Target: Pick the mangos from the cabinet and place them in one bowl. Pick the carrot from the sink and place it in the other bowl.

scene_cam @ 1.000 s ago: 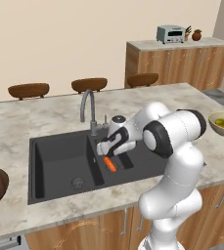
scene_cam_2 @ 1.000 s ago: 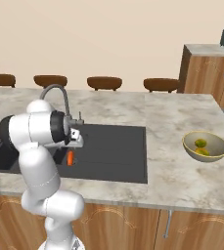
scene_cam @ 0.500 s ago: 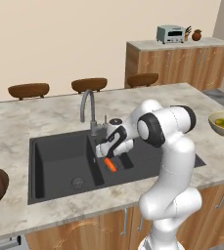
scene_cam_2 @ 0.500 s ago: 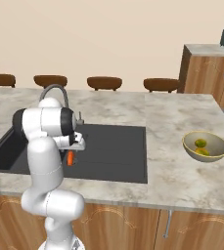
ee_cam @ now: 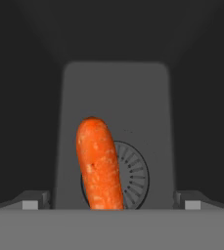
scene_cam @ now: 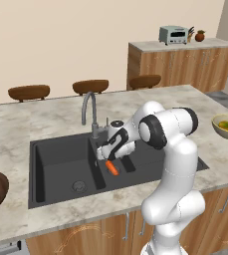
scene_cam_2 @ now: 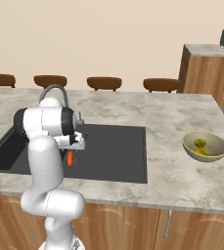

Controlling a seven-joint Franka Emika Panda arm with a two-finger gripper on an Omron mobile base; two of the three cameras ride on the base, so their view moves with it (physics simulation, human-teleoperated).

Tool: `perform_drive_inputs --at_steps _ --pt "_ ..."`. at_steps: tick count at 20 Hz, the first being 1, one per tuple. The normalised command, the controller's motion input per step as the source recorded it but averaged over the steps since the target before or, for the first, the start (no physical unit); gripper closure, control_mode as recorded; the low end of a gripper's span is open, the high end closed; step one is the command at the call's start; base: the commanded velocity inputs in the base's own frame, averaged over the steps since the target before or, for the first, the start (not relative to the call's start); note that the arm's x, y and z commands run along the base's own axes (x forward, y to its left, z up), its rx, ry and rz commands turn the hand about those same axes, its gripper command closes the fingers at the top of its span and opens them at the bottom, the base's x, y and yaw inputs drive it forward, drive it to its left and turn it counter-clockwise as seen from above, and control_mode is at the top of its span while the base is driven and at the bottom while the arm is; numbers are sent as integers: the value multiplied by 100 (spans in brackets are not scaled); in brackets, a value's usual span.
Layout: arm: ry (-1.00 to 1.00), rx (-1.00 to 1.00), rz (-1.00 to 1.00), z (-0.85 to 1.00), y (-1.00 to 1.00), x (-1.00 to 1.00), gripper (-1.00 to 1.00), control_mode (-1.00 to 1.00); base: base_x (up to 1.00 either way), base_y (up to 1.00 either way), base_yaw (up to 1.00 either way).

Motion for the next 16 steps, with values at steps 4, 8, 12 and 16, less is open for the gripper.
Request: perform_drive_inputs --at_steps 4,8,12,16 --pt "3 -1 0 -83 14 4 -100 -100 0 0 0" --pt "9 -2 -14 -19 0 14 -100 -100 0 0 0" --pt "2 0 -36 -9 0 16 -100 -100 0 0 0" --pt "2 0 -34 0 0 0 -100 -100 0 0 0"
